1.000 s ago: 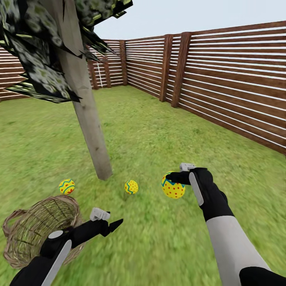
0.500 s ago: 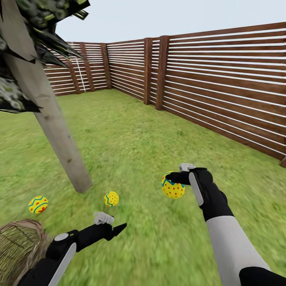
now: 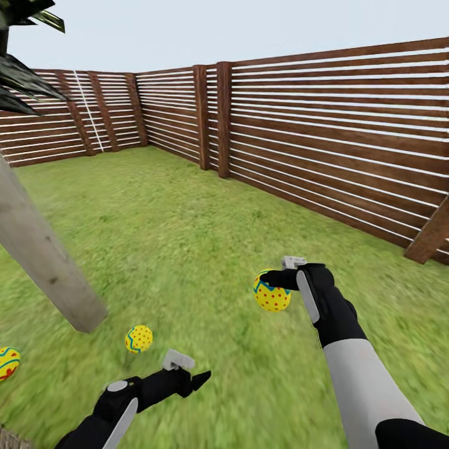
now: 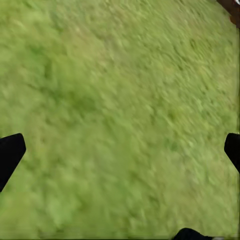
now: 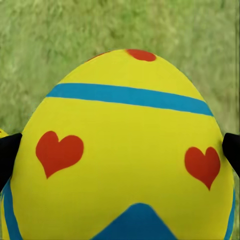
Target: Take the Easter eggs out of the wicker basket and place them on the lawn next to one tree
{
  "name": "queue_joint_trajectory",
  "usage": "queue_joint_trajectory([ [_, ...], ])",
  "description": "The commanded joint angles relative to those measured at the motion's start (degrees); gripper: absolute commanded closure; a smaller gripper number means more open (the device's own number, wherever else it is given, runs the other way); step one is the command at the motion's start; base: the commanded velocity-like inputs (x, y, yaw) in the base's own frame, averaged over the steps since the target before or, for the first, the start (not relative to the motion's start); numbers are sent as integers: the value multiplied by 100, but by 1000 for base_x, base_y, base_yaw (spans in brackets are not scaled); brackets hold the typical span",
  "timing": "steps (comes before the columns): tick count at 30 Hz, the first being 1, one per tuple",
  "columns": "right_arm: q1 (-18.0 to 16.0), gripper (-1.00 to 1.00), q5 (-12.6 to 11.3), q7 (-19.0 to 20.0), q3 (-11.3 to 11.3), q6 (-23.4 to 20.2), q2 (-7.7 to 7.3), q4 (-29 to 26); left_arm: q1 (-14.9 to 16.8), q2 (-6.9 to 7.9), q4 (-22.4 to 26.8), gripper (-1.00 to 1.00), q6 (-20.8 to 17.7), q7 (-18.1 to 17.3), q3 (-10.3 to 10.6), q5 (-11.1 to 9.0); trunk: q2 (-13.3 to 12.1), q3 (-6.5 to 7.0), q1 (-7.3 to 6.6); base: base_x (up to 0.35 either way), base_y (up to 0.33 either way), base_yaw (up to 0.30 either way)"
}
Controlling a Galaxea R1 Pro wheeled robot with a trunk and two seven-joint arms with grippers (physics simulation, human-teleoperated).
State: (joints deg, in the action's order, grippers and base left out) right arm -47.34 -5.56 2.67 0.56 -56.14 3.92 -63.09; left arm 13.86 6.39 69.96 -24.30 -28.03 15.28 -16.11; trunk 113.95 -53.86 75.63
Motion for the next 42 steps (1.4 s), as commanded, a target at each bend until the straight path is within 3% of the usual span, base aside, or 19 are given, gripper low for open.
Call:
queue_joint_trajectory([
  [1, -4, 100, -25, -3, 6, -20, 0, -7, 2, -13, -84, -100, 157, -24, 56, 57, 2, 2, 2, 267, -215, -201],
  [2, -4, 100, -25, -3, 10, -20, -4, -10, 2, -17, -138, -100, 352, -246, 282, 270, 2, 9, 2, 208, -140, -201],
  [4, -4, 100, -25, -3, 9, -22, -5, -11, 2, 12, -133, -100, 473, -397, 589, 309, 2, 23, 2, 194, -118, -201],
  [6, -4, 100, -23, -3, 7, -22, -5, -11, 2, 26, -150, -100, 610, -428, 669, 317, 2, 37, 2, 276, -115, -200],
  [19, -4, 100, -25, -3, 6, -27, 4, -11, 2, 25, -123, -100, 641, -403, 670, 319, 2, 87, 2, 308, -135, -102],
  [42, -4, 100, -23, -12, -3, -37, 4, -9, 2, 0, -219, -100, 640, -363, 696, 329, 2, 87, 2, 268, -210, 273],
])
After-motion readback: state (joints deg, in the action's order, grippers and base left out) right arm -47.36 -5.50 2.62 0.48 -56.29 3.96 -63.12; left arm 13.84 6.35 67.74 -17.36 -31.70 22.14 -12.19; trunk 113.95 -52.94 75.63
